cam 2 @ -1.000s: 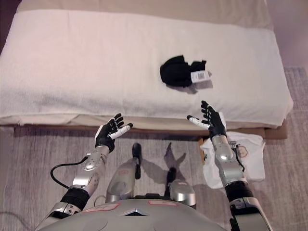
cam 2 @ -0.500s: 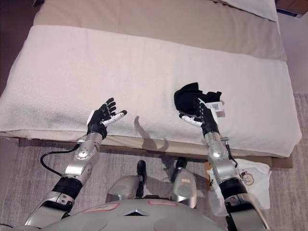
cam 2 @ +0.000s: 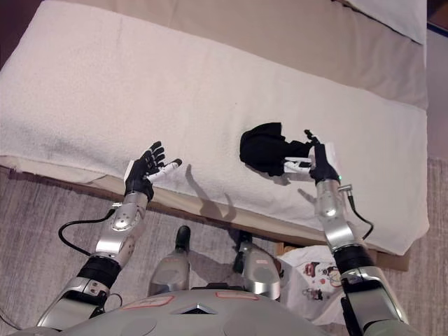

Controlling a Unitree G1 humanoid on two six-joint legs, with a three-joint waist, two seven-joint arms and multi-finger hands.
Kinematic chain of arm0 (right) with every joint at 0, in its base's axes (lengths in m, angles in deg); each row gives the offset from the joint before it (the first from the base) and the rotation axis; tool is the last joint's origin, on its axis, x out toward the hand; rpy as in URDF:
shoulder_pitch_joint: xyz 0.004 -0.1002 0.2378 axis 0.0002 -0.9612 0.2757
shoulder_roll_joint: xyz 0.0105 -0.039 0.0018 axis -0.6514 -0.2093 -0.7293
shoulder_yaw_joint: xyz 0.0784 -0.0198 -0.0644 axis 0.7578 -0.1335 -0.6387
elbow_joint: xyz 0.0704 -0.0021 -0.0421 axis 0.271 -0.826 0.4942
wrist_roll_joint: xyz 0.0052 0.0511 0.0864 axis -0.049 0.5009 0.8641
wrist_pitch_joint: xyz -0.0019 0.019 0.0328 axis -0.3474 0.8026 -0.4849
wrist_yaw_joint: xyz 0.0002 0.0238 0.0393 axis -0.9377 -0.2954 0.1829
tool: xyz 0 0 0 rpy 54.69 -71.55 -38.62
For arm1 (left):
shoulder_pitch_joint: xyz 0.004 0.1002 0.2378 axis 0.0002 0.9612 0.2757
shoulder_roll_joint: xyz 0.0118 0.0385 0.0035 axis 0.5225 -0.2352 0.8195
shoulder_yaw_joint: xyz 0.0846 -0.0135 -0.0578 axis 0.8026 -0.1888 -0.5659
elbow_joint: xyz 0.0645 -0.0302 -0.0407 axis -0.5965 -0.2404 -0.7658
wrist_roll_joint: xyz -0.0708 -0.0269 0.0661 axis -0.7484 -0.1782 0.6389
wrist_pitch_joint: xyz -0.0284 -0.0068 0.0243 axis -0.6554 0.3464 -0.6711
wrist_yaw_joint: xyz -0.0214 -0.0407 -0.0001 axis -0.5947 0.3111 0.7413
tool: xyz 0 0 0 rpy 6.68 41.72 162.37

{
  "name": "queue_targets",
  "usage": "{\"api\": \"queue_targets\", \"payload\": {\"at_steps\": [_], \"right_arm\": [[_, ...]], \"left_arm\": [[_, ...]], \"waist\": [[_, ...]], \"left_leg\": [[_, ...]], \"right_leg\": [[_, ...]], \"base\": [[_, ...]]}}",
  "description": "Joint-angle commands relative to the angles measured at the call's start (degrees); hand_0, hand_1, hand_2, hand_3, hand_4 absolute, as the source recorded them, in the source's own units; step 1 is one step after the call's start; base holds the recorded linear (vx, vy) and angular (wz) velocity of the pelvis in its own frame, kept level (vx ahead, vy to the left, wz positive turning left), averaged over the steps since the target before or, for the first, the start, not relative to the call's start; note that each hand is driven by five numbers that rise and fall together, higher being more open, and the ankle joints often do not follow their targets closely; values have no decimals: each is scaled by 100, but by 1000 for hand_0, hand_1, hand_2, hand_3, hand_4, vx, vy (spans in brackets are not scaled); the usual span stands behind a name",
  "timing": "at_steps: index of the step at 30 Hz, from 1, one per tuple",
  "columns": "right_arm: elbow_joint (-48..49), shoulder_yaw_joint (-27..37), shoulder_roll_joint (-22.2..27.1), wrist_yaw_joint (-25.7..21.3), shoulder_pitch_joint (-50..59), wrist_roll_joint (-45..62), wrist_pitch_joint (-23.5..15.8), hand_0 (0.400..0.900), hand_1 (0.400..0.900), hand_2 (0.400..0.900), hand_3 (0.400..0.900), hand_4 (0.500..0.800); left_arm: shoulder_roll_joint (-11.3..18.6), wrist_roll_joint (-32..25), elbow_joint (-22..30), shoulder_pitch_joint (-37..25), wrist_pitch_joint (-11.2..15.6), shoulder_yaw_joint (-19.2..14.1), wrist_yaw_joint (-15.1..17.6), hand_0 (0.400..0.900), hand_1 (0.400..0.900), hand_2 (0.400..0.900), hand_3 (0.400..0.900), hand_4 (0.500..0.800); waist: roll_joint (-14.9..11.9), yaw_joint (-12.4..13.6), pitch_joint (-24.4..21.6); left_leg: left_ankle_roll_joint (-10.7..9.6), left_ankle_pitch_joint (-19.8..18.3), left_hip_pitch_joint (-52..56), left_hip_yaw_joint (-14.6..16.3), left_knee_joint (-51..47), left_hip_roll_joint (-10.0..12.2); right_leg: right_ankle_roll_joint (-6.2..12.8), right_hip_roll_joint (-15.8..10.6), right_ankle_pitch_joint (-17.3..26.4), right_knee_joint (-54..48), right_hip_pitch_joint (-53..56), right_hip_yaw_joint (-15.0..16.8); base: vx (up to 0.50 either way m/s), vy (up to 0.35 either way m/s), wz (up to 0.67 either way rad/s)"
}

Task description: Put the clothes on the bed into the basket.

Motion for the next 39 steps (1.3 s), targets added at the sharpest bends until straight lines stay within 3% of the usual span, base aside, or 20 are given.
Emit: {"api": "queue_targets", "payload": {"at_steps": [1,7,15,18,20,29,39], "right_arm": [[105,101,571,-467,937,-581,-114,900,900,900,900,800],[-234,-339,983,-462,1464,-1072,63,900,900,900,900,800],[-759,-979,1182,-244,2611,-536,131,900,900,900,900,800],[-2354,-1570,1235,-177,3648,82,85,900,900,900,900,800],[-2903,-1703,1261,-132,4282,516,101,900,900,900,900,800],[-5082,-1924,1518,28,5480,1407,164,900,900,900,900,800],[-5394,-2049,1664,337,5690,1673,217,900,900,900,900,800]], "left_arm": [[27,177,351,-589,497,-17,96,900,900,900,900,800],[11,82,499,-448,442,29,43,900,900,900,900,800],[44,-204,788,-594,398,146,105,900,900,900,900,800],[71,-338,866,-834,467,383,106,900,900,900,900,800],[134,-400,940,-962,456,441,134,900,900,900,900,800],[131,-534,941,-1367,464,778,123,900,900,900,900,800],[80,-621,809,-1510,425,990,50,900,900,900,900,800]], "waist": [[186,85,-155],[162,184,3],[-161,295,546],[-200,451,869],[-223,495,1019],[33,749,1583],[129,874,1676]], "left_leg": [[386,-435,206,117,-56,-356],[345,-470,-24,89,117,-304],[267,-811,-962,221,1277,-375],[218,-900,-1411,171,1647,-392],[209,-845,-1628,135,1690,-388],[208,-749,-2310,-63,1869,-473],[209,-845,-2339,-227,1826,-452]], "right_leg": [[394,-423,-143,579,-76,-160],[311,-335,-310,657,-165,-208],[170,-243,-333,690,-505,-68],[100,-178,-362,776,-752,-68],[71,-180,-375,849,-950,-97],[14,-230,-532,1336,-1688,-258],[61,-181,-742,1509,-1795,-304]], "base": [[72,-66,11],[71,-69,10],[-22,-48,6],[-64,-29,16],[-68,-12,15],[-51,9,21],[51,-10,11]]}}
